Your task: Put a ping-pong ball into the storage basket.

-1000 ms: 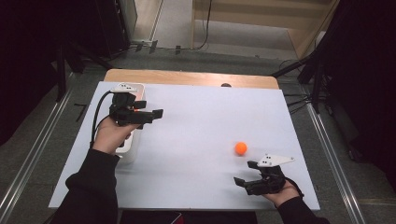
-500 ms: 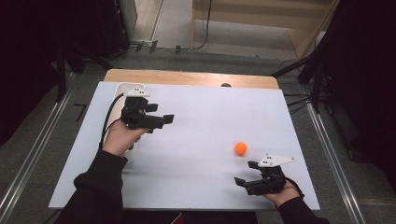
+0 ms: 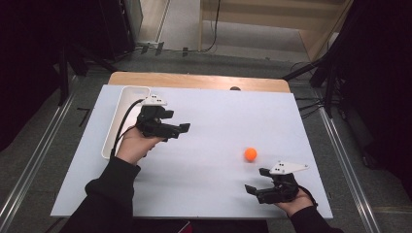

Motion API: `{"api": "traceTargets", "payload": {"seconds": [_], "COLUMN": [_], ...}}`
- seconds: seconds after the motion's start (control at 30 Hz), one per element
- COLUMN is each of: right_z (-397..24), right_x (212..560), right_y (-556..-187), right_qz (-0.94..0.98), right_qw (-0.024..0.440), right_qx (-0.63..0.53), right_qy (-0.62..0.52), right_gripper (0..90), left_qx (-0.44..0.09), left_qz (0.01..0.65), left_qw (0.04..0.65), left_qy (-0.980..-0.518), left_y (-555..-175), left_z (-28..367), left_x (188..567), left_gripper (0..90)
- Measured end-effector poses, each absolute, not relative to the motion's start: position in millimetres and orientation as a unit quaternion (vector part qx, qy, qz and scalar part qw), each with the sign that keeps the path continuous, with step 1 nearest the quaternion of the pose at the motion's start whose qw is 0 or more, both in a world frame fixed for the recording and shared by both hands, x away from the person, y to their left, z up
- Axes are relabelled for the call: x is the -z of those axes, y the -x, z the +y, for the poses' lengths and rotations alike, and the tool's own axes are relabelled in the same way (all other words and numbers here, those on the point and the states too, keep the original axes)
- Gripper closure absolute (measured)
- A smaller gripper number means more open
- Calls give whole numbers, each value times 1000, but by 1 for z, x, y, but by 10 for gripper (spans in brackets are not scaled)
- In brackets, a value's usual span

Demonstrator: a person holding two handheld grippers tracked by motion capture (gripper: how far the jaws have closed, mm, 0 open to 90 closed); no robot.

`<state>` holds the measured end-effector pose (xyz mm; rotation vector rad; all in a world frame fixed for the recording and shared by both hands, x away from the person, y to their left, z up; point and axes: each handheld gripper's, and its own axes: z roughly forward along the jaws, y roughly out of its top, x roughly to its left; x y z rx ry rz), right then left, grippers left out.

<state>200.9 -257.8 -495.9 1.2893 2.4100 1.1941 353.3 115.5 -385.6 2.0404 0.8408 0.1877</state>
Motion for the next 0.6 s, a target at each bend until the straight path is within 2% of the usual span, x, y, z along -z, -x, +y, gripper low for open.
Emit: {"api": "traceTargets", "payload": {"seconds": [0.6], "right_z": [-259], "right_x": [496], "right_y": [-200], "right_qz": [804], "right_qw": [81], "right_qx": [-399], "right_qy": [-433], "right_gripper": [129], "left_qx": [-64], "left_qz": [315], "left_qw": [449], "left_qy": [-834], "left_y": [-346], "left_z": [92], "left_x": [398], "left_gripper": [182]}}
